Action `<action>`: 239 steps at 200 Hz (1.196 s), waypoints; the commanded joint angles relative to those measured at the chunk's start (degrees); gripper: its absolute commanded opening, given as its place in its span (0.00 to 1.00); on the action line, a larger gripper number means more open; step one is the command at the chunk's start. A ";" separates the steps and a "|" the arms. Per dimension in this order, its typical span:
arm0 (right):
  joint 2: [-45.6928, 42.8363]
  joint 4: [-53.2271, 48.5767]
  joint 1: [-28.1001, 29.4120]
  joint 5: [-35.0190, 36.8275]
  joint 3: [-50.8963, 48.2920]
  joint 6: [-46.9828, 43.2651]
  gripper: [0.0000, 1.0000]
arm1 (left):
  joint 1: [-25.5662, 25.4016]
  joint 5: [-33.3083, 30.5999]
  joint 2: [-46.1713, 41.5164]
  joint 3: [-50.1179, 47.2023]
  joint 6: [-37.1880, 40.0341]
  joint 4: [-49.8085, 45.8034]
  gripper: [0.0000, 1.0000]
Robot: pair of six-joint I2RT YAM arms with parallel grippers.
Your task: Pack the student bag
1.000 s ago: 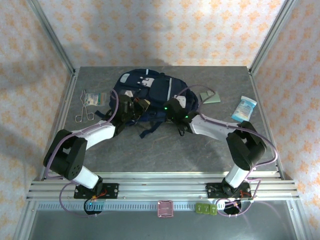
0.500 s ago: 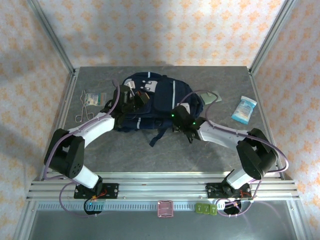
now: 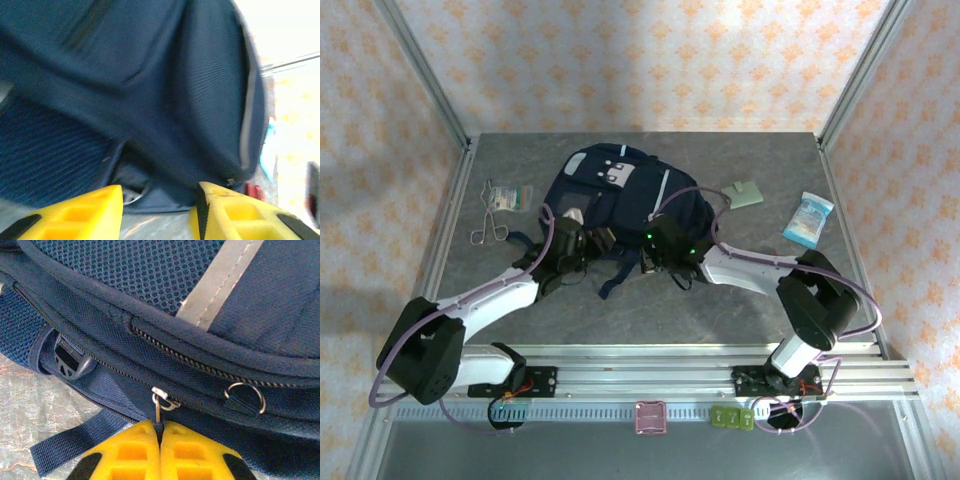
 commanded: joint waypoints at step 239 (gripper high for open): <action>5.99 5.87 1.92 -1.22 7.04 3.80 0.00 | 9.68 -4.64 14.17 10.08 4.38 1.25 0.44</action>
